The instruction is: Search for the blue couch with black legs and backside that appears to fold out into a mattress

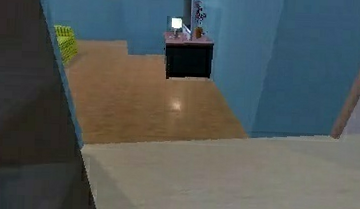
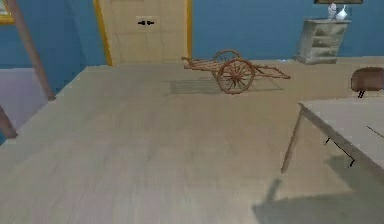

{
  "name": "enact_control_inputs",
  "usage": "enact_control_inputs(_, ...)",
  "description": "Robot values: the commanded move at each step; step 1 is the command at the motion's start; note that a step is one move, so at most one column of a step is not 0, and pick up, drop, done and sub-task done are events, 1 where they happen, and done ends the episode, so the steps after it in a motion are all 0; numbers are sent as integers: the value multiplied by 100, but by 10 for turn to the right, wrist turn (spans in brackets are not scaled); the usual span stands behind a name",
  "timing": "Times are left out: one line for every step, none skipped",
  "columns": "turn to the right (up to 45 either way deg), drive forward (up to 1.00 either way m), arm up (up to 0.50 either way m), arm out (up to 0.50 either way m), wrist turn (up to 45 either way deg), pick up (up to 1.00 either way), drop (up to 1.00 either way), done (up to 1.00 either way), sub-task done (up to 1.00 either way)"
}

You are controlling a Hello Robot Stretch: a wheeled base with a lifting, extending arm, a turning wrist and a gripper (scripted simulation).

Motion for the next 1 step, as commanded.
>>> enact_control_inputs(0, 100, 0, 0, 0, 0, 0, 0, 0)
